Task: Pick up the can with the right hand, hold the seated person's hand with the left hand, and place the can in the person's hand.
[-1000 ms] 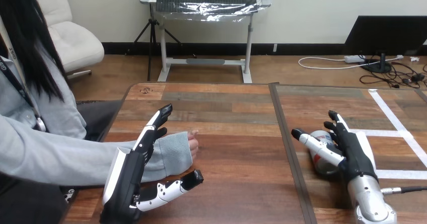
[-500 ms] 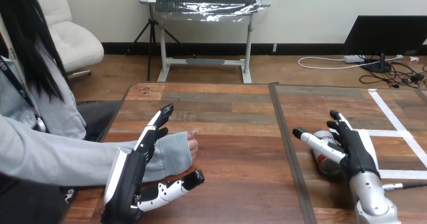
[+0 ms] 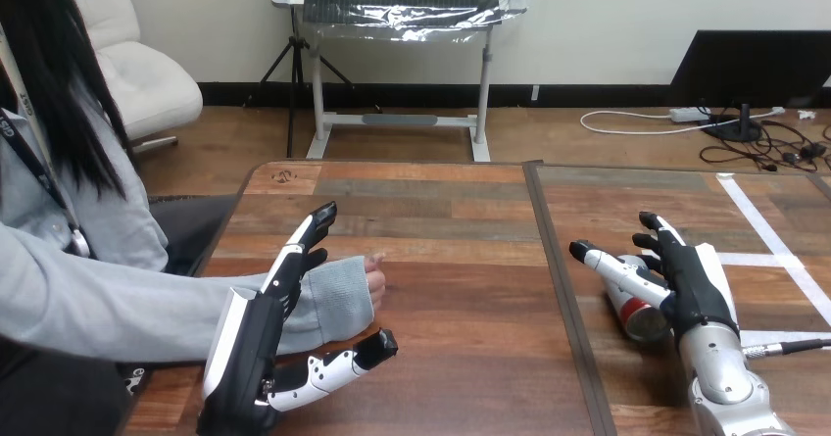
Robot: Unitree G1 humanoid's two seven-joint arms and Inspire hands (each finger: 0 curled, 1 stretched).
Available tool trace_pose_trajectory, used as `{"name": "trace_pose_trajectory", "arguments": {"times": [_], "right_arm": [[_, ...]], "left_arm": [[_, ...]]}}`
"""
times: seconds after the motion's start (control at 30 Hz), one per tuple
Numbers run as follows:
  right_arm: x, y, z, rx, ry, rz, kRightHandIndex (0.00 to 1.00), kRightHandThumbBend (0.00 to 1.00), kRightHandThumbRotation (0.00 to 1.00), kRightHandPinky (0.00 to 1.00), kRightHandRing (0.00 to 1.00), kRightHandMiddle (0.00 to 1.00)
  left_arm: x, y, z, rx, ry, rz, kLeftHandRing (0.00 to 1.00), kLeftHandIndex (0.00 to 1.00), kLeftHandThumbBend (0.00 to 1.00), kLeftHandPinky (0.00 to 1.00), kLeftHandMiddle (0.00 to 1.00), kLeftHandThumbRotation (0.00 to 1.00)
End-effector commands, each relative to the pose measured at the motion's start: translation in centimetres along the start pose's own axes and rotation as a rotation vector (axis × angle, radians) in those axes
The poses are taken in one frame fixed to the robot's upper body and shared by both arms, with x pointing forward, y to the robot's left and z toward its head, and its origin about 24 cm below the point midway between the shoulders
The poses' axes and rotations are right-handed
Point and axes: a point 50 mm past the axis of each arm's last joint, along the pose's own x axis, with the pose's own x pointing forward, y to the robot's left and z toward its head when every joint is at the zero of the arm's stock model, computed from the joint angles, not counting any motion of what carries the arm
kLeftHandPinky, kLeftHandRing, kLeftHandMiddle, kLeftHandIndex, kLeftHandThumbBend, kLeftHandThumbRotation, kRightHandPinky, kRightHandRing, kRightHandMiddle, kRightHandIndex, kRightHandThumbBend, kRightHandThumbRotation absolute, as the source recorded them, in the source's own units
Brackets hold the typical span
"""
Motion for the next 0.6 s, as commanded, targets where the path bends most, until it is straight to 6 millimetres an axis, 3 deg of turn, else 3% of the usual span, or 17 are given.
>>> {"name": "trace_pose_trajectory", "arguments": {"times": [0.0,0.33,0.43,0.47,0.57], "right_arm": [[1.27,-0.99,3.03,0.003,-0.077,-0.021,0.95,0.97,0.47,0.78,0.87,0.9],[1.22,-0.73,2.75,0.02,-0.053,-0.02,0.95,0.94,0.43,0.76,0.86,0.91],[1.21,-0.59,2.66,-0.005,-0.043,-0.028,0.94,0.92,0.41,0.73,0.84,0.9],[1.21,-0.55,2.64,-0.011,-0.04,-0.03,0.94,0.91,0.4,0.67,0.79,0.84],[1.22,-0.48,2.57,-0.017,-0.028,-0.036,0.94,0.91,0.39,0.61,0.75,0.8]], "left_arm": [[2.25,0.38,1.06,0.007,-0.102,0.012,0.94,0.91,1.0,0.88,0.93,0.52],[2.16,0.41,1.05,0.003,-0.102,0.012,0.94,0.91,1.0,0.89,0.93,0.51],[2.13,0.42,1.06,0.003,-0.102,0.012,0.94,0.91,1.0,0.89,0.93,0.51],[2.12,0.42,1.06,0.002,-0.102,0.012,0.94,0.91,1.0,0.89,0.93,0.51],[2.1,0.41,1.07,0.0,-0.103,0.012,0.94,0.91,1.0,0.89,0.93,0.51]]}}
